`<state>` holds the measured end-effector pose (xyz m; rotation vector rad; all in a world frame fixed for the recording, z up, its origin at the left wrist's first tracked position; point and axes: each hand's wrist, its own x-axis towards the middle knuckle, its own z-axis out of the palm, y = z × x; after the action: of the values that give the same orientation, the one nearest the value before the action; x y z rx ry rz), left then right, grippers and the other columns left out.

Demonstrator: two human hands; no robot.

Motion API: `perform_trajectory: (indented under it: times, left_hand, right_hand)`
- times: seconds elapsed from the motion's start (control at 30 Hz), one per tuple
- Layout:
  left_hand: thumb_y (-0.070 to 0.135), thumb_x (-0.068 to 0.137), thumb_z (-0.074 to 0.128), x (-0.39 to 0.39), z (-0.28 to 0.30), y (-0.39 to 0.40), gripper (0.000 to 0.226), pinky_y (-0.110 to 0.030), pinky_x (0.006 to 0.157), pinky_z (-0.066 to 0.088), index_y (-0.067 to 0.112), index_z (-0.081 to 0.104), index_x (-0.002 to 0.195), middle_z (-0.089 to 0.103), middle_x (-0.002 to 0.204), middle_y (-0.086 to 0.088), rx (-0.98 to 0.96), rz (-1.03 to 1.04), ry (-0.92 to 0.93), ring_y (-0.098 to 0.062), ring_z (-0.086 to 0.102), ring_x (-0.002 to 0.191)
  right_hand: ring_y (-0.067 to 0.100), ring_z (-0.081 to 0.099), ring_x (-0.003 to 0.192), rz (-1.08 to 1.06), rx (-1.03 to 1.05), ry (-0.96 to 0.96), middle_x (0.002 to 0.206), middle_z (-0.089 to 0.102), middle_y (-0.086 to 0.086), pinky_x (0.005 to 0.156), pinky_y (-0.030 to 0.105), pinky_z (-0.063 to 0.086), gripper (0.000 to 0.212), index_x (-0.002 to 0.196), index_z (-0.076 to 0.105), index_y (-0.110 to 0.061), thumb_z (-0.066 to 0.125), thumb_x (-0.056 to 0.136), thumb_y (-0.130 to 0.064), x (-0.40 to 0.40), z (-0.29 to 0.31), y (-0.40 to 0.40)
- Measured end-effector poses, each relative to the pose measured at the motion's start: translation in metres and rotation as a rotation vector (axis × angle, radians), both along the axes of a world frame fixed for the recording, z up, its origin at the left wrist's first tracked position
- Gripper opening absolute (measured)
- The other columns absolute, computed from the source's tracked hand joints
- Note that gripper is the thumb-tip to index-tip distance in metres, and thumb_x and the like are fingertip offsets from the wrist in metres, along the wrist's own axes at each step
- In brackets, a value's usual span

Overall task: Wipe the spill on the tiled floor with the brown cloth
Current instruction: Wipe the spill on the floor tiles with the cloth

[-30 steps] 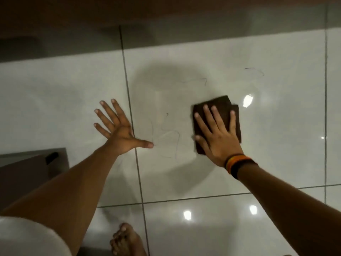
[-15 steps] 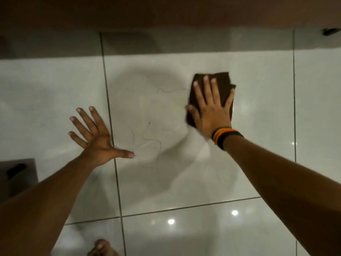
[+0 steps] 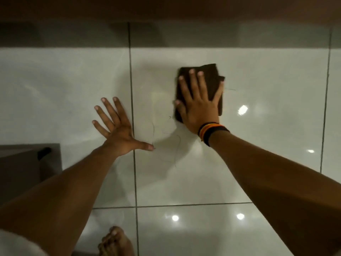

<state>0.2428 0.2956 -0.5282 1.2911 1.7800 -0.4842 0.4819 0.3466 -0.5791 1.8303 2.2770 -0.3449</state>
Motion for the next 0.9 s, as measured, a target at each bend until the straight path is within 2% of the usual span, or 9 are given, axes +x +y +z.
perform_trajectory:
  times: [0.07, 0.13, 0.23, 0.37, 0.57, 0.63, 0.77, 0.83, 0.9]
  left_hand:
    - [0.077, 0.031, 0.09, 0.001, 0.002, -0.001, 0.19, -0.07, 0.115, -0.023, 0.014, -0.044, 0.15, -0.053, 0.153, -0.024, -0.009, -0.006, -0.001, -0.047, -0.046, 0.143]
    - [0.076, 0.032, 0.091, 0.0, 0.003, -0.001, 0.19, -0.071, 0.115, -0.023, 0.015, -0.044, 0.15, -0.053, 0.153, -0.024, -0.011, -0.005, -0.001, -0.047, -0.046, 0.143]
    - [0.075, 0.029, 0.091, -0.001, 0.001, -0.001, 0.191, -0.073, 0.114, -0.021, 0.015, -0.042, 0.152, -0.049, 0.156, -0.024, 0.003, 0.002, 0.005, -0.048, -0.044, 0.145]
    - [0.077, 0.029, 0.091, -0.004, -0.003, -0.001, 0.191, -0.072, 0.111, -0.021, 0.013, -0.041, 0.152, -0.048, 0.156, -0.026, 0.011, -0.019, 0.005, -0.05, -0.043, 0.144]
    - [0.071, 0.033, 0.094, -0.01, 0.008, 0.009, 0.192, -0.077, 0.112, -0.019, 0.011, -0.051, 0.143, -0.057, 0.147, -0.029, -0.136, -0.139, 0.005, -0.053, -0.05, 0.137]
    - [0.065, 0.036, 0.097, -0.011, 0.012, 0.014, 0.191, -0.078, 0.113, -0.015, 0.01, -0.052, 0.142, -0.057, 0.146, -0.031, -0.175, -0.183, 0.025, -0.057, -0.048, 0.136]
    - [0.06, 0.041, 0.099, -0.015, 0.01, 0.012, 0.188, -0.079, 0.113, -0.011, 0.009, -0.05, 0.144, -0.055, 0.147, -0.032, -0.159, -0.228, 0.042, -0.06, -0.044, 0.137]
    - [0.06, 0.04, 0.098, -0.017, 0.006, 0.009, 0.188, -0.08, 0.113, -0.012, 0.01, -0.05, 0.144, -0.055, 0.147, -0.031, -0.129, -0.238, 0.03, -0.06, -0.044, 0.137]
    - [0.06, 0.041, 0.098, -0.019, 0.004, 0.007, 0.187, -0.079, 0.112, -0.014, 0.01, -0.051, 0.143, -0.056, 0.147, -0.03, -0.111, -0.247, 0.017, -0.06, -0.045, 0.136]
  right_hand:
    - [0.029, 0.007, 0.162, 0.274, -0.054, 0.005, 0.175, 0.008, 0.006, 0.116, 0.08, 0.007, 0.066, 0.166, 0.012, -0.029, 0.027, 0.107, -0.054, 0.015, 0.006, -0.037]
    - [0.027, 0.013, 0.162, 0.295, -0.082, 0.03, 0.175, 0.015, 0.004, 0.117, 0.078, 0.009, 0.066, 0.165, 0.018, -0.032, 0.036, 0.105, -0.053, 0.05, 0.009, -0.061]
    - [0.027, 0.012, 0.162, 0.041, -0.089, -0.012, 0.175, 0.014, 0.005, 0.117, 0.079, 0.007, 0.067, 0.165, 0.017, -0.031, 0.031, 0.104, -0.055, 0.073, 0.008, -0.052]
    - [0.029, 0.003, 0.162, -0.293, -0.039, 0.009, 0.175, 0.004, 0.007, 0.116, 0.081, 0.003, 0.069, 0.166, 0.008, -0.028, 0.02, 0.104, -0.057, 0.014, 0.0, 0.004]
    - [0.03, 0.006, 0.162, 0.336, -0.086, 0.037, 0.175, 0.008, 0.006, 0.116, 0.08, 0.009, 0.066, 0.166, 0.012, -0.028, 0.027, 0.107, -0.053, -0.014, 0.006, -0.07]
    - [0.029, 0.008, 0.162, 0.229, -0.11, 0.043, 0.175, 0.01, 0.006, 0.117, 0.078, 0.007, 0.066, 0.166, 0.016, -0.029, 0.031, 0.107, -0.054, 0.012, 0.009, -0.126]
    - [0.037, 0.009, 0.161, -0.244, -0.23, -0.061, 0.174, 0.007, 0.014, 0.115, 0.081, 0.006, 0.071, 0.166, 0.019, -0.02, 0.028, 0.104, -0.055, 0.015, 0.018, -0.226]
    - [0.039, 0.009, 0.16, -0.202, -0.268, -0.023, 0.172, 0.005, 0.013, 0.113, 0.084, 0.007, 0.072, 0.164, 0.018, -0.019, 0.029, 0.103, -0.055, -0.012, 0.02, -0.248]
    - [0.036, 0.014, 0.16, -0.005, -0.238, 0.052, 0.172, 0.013, 0.012, 0.114, 0.084, 0.006, 0.07, 0.164, 0.018, -0.025, 0.035, 0.103, -0.055, -0.031, 0.017, -0.235]
